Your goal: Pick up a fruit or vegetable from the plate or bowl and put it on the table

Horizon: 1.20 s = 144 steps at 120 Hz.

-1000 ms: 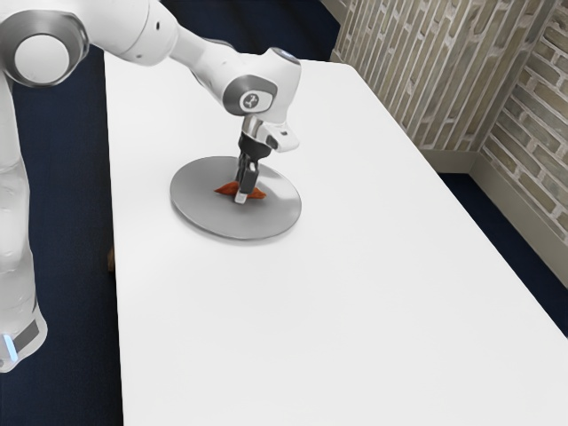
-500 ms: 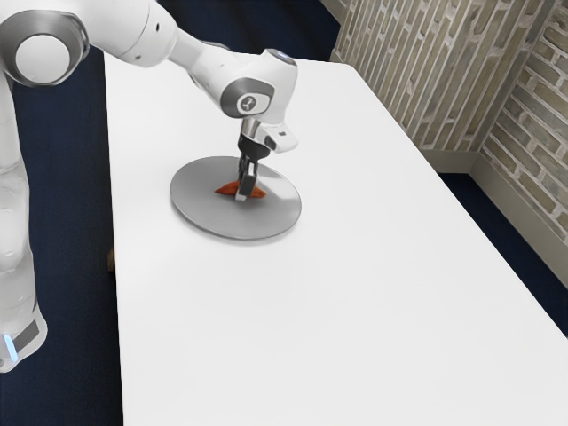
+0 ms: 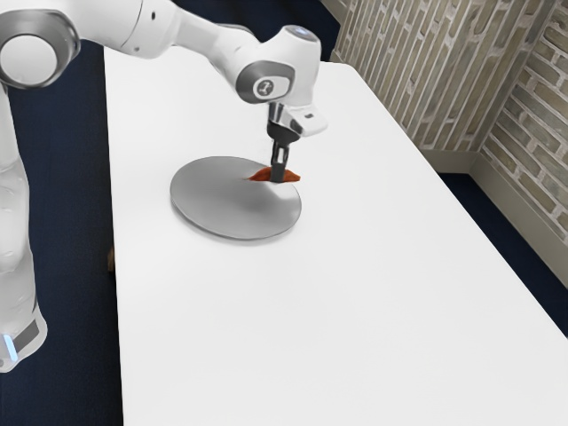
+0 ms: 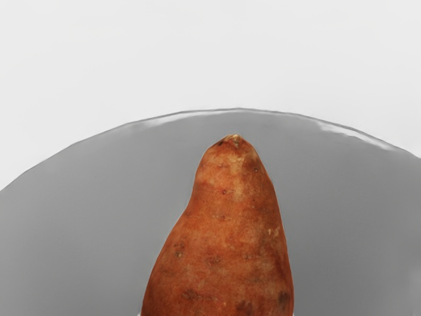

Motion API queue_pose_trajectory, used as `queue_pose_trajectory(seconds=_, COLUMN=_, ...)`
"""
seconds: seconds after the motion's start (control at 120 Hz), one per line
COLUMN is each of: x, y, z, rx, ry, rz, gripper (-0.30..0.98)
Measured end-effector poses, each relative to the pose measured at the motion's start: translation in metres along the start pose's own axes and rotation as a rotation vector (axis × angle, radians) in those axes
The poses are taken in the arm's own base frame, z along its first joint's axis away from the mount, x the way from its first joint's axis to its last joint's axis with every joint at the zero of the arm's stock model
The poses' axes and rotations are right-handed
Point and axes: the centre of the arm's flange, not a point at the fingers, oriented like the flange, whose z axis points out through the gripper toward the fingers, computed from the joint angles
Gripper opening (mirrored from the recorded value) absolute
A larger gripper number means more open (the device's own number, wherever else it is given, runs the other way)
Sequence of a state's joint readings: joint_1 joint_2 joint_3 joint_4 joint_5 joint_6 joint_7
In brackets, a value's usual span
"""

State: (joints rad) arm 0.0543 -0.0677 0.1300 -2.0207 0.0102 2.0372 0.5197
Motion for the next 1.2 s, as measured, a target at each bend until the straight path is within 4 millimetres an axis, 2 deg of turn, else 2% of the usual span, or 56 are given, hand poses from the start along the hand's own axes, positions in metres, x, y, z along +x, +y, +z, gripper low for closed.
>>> queue_pose_trajectory(seconds=0.158, x=0.031, y=0.044, z=-0.018, rx=0.014, ry=0.033, rz=0.08, gripper=0.16)
queue_pose_trajectory(seconds=0.425, x=0.072, y=0.102, z=-0.046, rx=0.024, ry=0.093, rz=0.164, gripper=0.16)
queue_pose_trajectory(seconds=0.5, x=0.088, y=0.118, z=-0.049, rx=0.017, ry=0.103, rz=0.187, gripper=0.16)
queue_pose_trajectory(seconds=0.675, x=0.123, y=0.154, z=-0.041, rx=-0.012, ry=0.105, rz=0.238, gripper=0.16)
queue_pose_trajectory(seconds=0.733, x=0.131, y=0.156, z=-0.043, rx=-0.018, ry=0.106, rz=0.238, gripper=0.15)
queue_pose_trajectory(seconds=0.808, x=0.139, y=0.147, z=-0.046, rx=-0.023, ry=0.103, rz=0.22, gripper=0.15)
queue_pose_trajectory(seconds=0.917, x=0.143, y=0.14, z=-0.043, rx=-0.029, ry=0.086, rz=0.205, gripper=0.15)
queue_pose_trajectory(seconds=0.983, x=0.143, y=0.143, z=-0.044, rx=-0.029, ry=0.079, rz=0.21, gripper=0.35)
queue_pose_trajectory(seconds=1.042, x=0.143, y=0.143, z=-0.044, rx=-0.03, ry=0.073, rz=0.211, gripper=0.46)
queue_pose_trajectory(seconds=1.2, x=0.142, y=0.138, z=-0.04, rx=-0.037, ry=0.059, rz=0.198, gripper=0.61)
